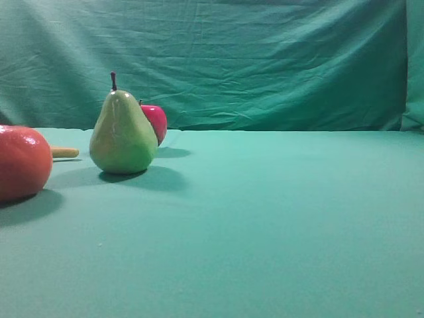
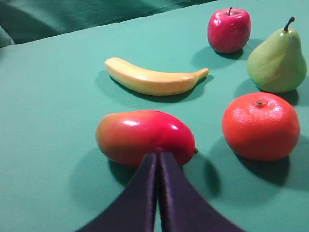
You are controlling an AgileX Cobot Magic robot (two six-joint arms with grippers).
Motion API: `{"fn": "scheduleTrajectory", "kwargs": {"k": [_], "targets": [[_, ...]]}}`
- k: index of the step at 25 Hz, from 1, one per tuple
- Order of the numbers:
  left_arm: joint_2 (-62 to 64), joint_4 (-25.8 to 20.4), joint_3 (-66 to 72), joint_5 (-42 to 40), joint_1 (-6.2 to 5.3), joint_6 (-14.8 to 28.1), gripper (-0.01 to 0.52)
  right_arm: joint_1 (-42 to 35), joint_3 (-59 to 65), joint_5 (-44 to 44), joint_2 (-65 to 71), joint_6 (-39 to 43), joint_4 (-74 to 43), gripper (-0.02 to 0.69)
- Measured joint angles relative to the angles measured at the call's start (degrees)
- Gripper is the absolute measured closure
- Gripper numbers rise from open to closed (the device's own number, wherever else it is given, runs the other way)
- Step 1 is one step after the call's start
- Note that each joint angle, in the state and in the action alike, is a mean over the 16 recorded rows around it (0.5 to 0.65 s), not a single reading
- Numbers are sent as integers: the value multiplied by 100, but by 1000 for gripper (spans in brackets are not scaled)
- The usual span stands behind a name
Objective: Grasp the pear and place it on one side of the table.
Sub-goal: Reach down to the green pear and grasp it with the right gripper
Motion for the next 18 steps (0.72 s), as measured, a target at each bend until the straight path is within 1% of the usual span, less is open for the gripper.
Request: {"fn": "scheduleTrajectory", "kwargs": {"k": [18], "targets": [[0, 0, 0, 0, 0, 0, 514, 0, 0, -2, 0, 0, -7, 665]]}}
